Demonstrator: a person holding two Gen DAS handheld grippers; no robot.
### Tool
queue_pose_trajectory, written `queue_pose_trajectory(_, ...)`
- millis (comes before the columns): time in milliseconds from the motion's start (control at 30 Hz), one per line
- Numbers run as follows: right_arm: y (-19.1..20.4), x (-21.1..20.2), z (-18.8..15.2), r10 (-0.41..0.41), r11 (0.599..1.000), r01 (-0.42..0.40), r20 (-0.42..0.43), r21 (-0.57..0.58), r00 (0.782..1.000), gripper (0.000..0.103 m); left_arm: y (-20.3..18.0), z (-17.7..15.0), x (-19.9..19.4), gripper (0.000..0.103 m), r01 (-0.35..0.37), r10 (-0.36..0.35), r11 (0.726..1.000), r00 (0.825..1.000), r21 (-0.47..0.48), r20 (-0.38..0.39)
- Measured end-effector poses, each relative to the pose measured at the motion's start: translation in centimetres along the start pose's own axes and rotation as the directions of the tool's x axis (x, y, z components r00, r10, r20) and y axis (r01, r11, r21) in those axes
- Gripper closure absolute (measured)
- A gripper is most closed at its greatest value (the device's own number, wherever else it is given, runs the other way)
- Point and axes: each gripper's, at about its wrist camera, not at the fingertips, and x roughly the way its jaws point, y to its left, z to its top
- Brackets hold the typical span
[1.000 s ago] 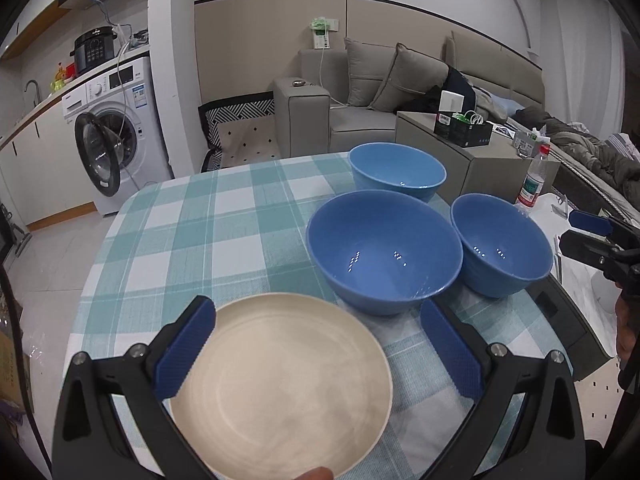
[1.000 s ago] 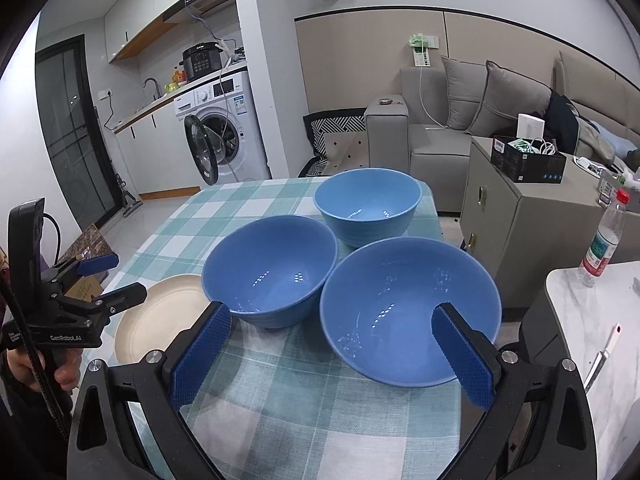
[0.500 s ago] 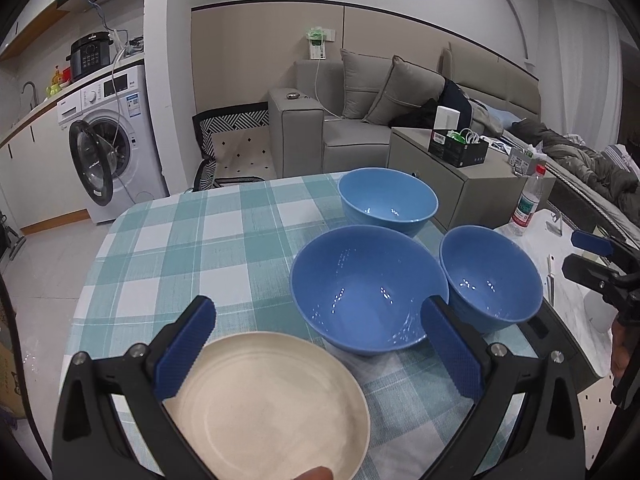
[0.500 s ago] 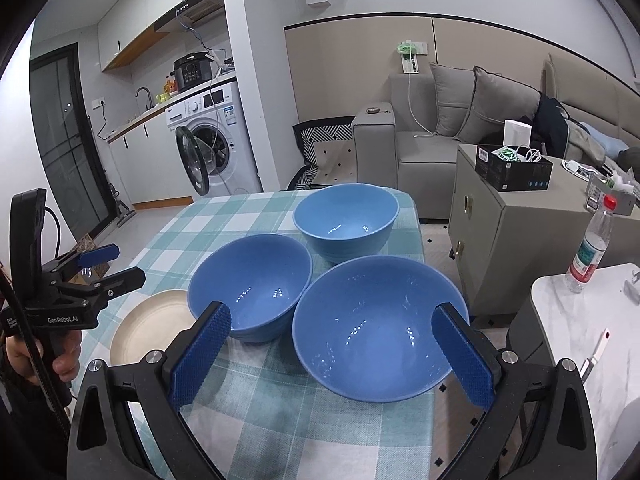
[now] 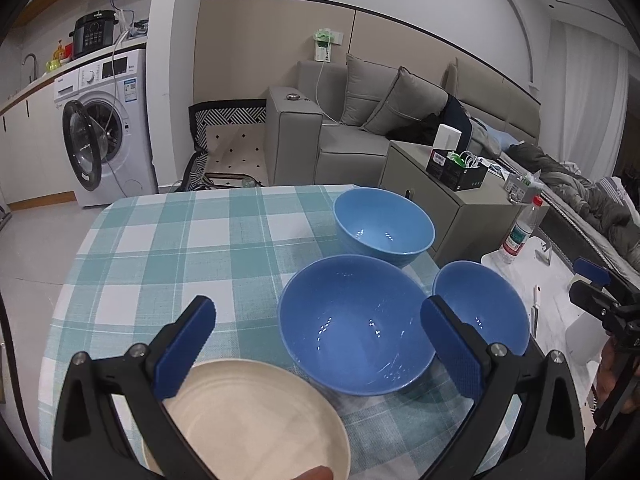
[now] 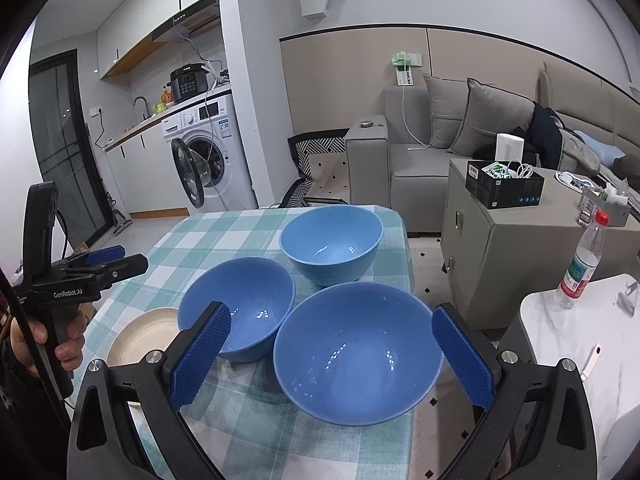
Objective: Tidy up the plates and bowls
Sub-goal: 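Move both open tools forward to the large blue bowl's rim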
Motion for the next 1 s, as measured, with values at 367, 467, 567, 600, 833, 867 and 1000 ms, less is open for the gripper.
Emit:
queue_pose_trajectory(367, -1.1, 2.2, 1.7, -0.022, 1.0, 0.022, -0.019, 0.014, 1.0, 0.001, 0.3, 1.9, 2.7, 0.0, 0.015, -0.016, 1.0, 1.0, -0.014, -0.02)
queue_pose_trajectory(467, -1.5, 2.7, 2.1, -0.022, 1.0, 0.022, -0.021, 0.019, 1.0, 0.001, 0.2, 2.3, 3.3, 0.0, 0.013, -0.013, 1.0, 1.0, -0.012, -0.026)
queue_pose_trajectory(567, -2.1, 3.3, 2.6, -0.027, 0.999, 0.027, -0.025, 0.027, 0.999, 0.001, 0.4, 2.8, 3.9, 0.0, 0.012, -0.013, 1.0, 1.0, -0.014, -0.029)
queue_pose_trajectory(600, -2.3, 3.5, 2.8, -0.028, 0.999, 0.029, -0.027, 0.03, 0.999, 0.001, 0.4, 3.0, 4.1, 0.0, 0.011, -0.011, 1.0, 0.999, -0.016, -0.031)
queue_pose_trajectory(833, -3.8, 4.7, 4.1, -0.042, 0.998, 0.043, -0.027, 0.047, 0.999, 0.001, 0.5, 4.2, 5.5, 0.0, 0.009, -0.01, 1.0, 0.999, -0.015, -0.045)
queue_pose_trajectory(867, -4.0, 4.9, 4.3, -0.045, 0.998, 0.046, -0.029, 0.049, 0.999, 0.001, 0.5, 4.3, 5.7, 0.0, 0.008, -0.009, 1.0, 0.999, -0.015, -0.047)
queue_pose_trajectory(1000, -4.6, 5.4, 5.0, -0.053, 0.997, 0.055, -0.031, 0.05, 0.998, 0.001, 0.3, 5.0, 6.5, 0.0, 0.013, -0.013, 1.0, 0.999, -0.004, -0.052)
